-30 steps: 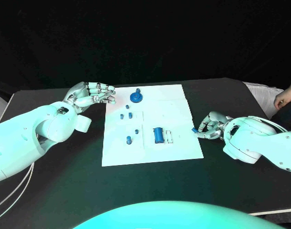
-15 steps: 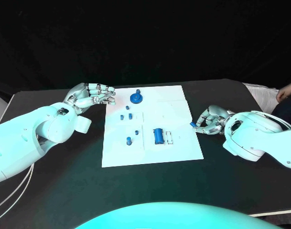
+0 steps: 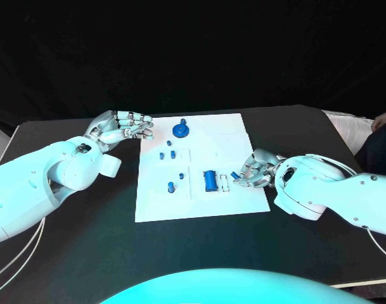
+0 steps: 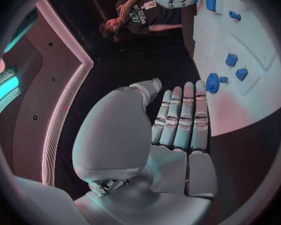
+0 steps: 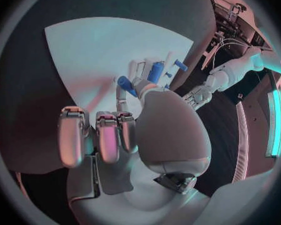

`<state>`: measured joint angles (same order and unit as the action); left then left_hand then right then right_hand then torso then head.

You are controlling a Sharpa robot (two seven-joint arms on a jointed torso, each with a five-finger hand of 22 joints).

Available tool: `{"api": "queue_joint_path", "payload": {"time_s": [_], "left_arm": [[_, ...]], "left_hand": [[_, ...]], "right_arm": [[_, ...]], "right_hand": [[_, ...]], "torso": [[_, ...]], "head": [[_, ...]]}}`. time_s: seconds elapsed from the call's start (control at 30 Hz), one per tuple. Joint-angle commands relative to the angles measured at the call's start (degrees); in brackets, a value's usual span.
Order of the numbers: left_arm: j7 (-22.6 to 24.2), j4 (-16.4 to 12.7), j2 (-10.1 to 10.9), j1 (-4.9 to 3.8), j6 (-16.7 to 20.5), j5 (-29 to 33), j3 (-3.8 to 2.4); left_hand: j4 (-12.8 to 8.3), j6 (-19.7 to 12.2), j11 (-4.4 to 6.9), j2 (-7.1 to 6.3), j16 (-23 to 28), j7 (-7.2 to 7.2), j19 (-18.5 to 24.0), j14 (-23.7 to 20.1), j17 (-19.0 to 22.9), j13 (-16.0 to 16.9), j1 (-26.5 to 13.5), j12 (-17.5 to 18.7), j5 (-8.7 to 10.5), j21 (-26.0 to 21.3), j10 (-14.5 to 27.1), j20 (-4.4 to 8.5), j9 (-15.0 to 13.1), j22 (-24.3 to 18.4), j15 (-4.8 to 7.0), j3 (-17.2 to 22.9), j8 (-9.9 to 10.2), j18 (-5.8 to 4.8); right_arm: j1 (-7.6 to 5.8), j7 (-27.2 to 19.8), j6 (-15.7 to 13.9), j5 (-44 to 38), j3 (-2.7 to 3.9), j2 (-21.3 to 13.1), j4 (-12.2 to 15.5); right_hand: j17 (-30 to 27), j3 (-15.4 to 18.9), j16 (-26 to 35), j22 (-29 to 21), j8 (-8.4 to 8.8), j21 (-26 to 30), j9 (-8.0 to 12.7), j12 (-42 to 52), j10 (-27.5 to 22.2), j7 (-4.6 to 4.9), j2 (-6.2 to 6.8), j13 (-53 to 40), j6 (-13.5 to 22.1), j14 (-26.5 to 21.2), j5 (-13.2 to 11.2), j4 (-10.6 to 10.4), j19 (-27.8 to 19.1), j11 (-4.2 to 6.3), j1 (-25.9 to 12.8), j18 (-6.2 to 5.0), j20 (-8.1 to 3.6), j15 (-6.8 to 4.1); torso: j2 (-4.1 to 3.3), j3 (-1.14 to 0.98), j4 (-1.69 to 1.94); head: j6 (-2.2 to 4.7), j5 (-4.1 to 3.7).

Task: Assemble the parts on the task board

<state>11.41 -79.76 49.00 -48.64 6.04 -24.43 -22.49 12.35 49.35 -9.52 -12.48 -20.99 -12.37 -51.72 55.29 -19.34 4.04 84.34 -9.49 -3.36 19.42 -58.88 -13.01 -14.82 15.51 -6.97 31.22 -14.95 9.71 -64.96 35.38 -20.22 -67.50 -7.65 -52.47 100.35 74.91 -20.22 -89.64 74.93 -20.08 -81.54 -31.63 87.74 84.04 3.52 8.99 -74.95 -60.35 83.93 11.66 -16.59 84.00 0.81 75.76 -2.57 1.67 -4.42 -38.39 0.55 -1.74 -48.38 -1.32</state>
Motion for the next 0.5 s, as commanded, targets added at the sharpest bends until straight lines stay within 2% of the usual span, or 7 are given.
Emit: {"api": "queue_joint_path", "payload": {"time_s": [0.03,0.3,0.37,0.4,0.5], "left_arm": [[0.3,-0.2,-0.1,-0.01,-0.6,0.3,-0.02],[0.3,-0.2,-0.1,-0.01,-0.6,0.3,-0.02],[0.3,-0.2,-0.1,-0.01,-0.6,0.3,-0.02],[0.3,-0.2,-0.1,-0.01,-0.6,0.3,-0.02],[0.3,-0.2,-0.1,-0.01,-0.6,0.3,-0.02]], "left_hand": [[0.3,0.3,-0.22,0.70,0.2,-0.54,-0.3,0.3,-0.1,0.1,0.1,0.2,-0.11,-0.2,0.1,0.10,0.0,0.0,-0.05,0.2,0.3,0.65],[0.3,0.3,-0.22,0.70,0.2,-0.54,-0.3,0.3,-0.1,0.1,0.1,0.2,-0.11,-0.2,0.1,0.10,0.0,0.0,-0.05,0.2,0.3,0.65],[0.3,0.3,-0.22,0.70,0.2,-0.54,-0.3,0.3,-0.1,0.1,0.1,0.2,-0.11,-0.2,0.1,0.10,0.0,0.0,-0.05,0.2,0.3,0.65],[0.3,0.3,-0.22,0.70,0.2,-0.54,-0.3,0.3,-0.1,0.1,0.1,0.2,-0.11,-0.2,0.1,0.10,0.0,0.0,-0.05,0.2,0.3,0.65],[0.3,0.3,-0.22,0.70,0.2,-0.54,-0.3,0.3,-0.1,0.1,0.1,0.2,-0.11,-0.2,0.1,0.10,0.0,0.0,-0.05,0.2,0.3,0.65]], "right_arm": [[0.24,1.1,1.7,0.7,0.00,0.8,-0.3],[0.40,1.5,1.9,0.6,-0.02,2.1,-0.8],[0.41,1.4,1.8,0.6,-0.02,2.4,-0.8],[0.42,1.4,1.7,0.6,-0.02,2.5,-0.8],[0.43,1.3,1.5,0.5,-0.01,2.7,-0.8]], "right_hand": [[15.1,-0.4,-0.4,11.7,-0.11,0.0,0.1,0.1,4.8,-0.23,0.11,-13.6,-0.1,6.1,-0.2,0.0,4.6,0.19,-0.8,0.89,-0.43,-0.26],[15.1,-0.5,-0.4,11.7,-0.19,0.1,0.0,0.1,4.8,-0.17,0.43,-13.6,-0.1,6.1,-0.3,0.0,4.6,0.14,-2.1,0.87,-0.38,-0.21],[15.1,-0.6,-0.4,11.7,-0.27,0.1,-0.1,0.1,4.8,-0.19,0.64,-13.6,-0.1,6.1,0.6,0.1,4.6,0.14,-2.9,0.87,-0.36,-0.21],[15.1,-0.6,-0.4,11.7,-0.36,0.1,-0.1,0.1,4.8,-0.21,0.88,-13.6,0.0,6.1,2.1,0.1,4.6,0.12,-3.4,0.87,-0.36,-0.22],[15.1,-0.6,-0.4,11.7,-0.39,0.1,-0.2,0.1,4.9,-0.19,0.97,-13.7,0.0,6.1,2.5,0.1,4.6,0.14,-3.6,0.87,-0.37,-0.22]], "torso": [[-0.06,-0.01,-0.05],[-0.07,-0.08,-0.08],[-0.08,-0.09,-0.08],[-0.08,-0.09,-0.06],[-0.05,-0.09,-0.03]], "head": [[-0.08,-0.02],[-0.21,-0.04],[-0.27,-0.04],[-0.29,-0.04],[-0.37,0.02]]}}
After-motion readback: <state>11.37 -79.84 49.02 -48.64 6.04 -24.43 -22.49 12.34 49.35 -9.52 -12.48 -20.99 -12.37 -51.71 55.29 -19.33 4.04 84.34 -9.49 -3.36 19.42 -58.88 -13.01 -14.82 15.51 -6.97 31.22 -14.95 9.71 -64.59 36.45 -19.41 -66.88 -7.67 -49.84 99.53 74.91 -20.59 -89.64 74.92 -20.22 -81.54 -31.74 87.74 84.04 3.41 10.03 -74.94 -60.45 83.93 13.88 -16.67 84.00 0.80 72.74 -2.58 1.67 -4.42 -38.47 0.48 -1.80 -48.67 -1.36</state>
